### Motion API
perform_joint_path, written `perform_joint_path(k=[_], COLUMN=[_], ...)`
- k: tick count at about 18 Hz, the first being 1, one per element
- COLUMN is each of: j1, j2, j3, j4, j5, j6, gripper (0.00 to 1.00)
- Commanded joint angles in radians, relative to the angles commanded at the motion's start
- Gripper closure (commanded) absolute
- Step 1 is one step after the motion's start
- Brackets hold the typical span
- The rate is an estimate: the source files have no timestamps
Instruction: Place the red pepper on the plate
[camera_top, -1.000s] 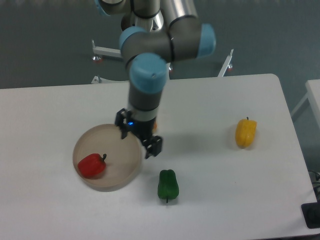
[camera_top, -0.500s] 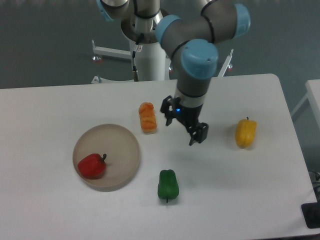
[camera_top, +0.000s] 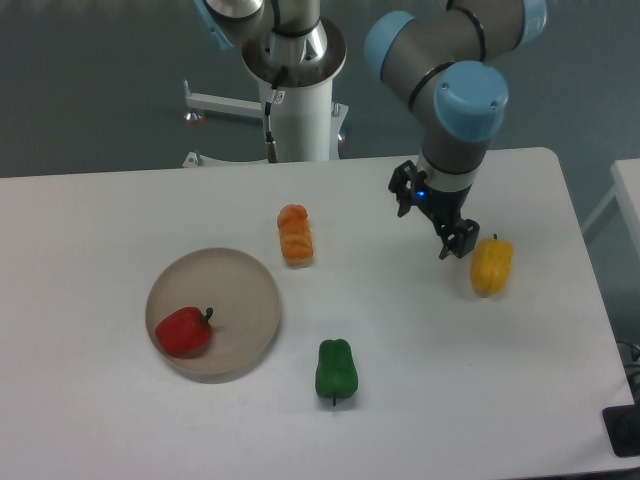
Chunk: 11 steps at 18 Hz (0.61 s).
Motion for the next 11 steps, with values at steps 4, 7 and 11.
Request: perform_joint_path(k=[4,7,11], j1=[0.012,0.015,0.015], j2=[0.005,0.005,0.006], j3=[-0.017,-0.017,-0.017], j4=[-0.002,-0.002,-0.002], j5=[0.009,0.005,0.003], j6=[0.059,0.059,0.059], gripper=[0.0,0.0,0.0])
